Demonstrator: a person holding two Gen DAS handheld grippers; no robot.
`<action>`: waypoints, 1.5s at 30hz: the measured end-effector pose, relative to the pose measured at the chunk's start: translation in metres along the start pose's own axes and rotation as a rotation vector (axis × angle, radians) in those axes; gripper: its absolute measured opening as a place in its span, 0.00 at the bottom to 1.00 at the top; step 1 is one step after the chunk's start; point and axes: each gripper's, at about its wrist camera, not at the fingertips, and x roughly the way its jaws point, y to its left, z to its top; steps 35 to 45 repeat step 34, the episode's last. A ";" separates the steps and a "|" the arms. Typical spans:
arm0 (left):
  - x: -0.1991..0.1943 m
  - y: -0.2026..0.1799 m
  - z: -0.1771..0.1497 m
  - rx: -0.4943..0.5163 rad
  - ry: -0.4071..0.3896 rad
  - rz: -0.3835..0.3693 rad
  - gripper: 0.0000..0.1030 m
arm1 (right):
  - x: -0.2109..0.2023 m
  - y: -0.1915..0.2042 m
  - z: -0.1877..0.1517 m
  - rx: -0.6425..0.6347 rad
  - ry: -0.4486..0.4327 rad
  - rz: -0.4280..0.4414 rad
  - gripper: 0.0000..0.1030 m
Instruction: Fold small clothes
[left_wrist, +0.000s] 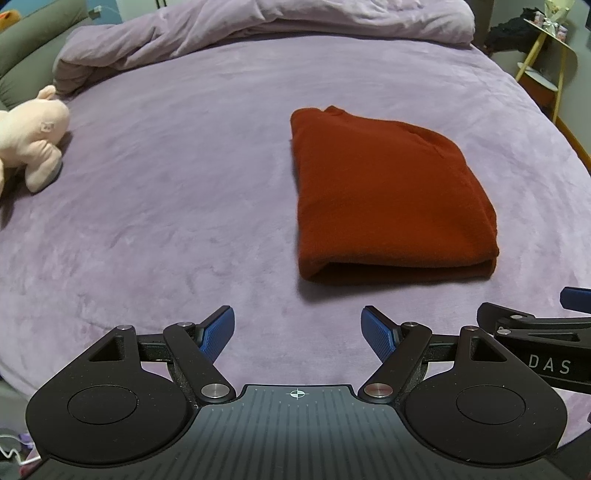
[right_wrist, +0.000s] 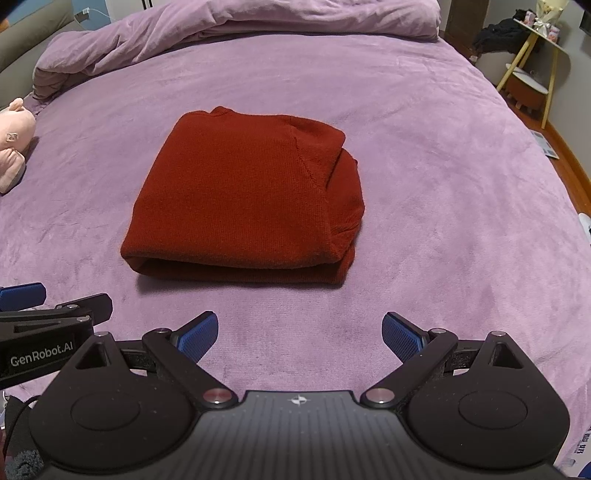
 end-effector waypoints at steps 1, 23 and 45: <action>0.000 0.000 0.000 -0.001 -0.001 -0.001 0.79 | 0.000 0.000 0.000 0.000 0.000 0.000 0.93; 0.000 0.001 0.001 -0.018 -0.005 -0.015 0.79 | -0.002 0.002 0.000 0.002 0.003 0.008 0.93; 0.000 -0.006 -0.002 0.039 -0.030 0.030 0.78 | 0.003 0.000 0.001 0.012 0.013 0.007 0.93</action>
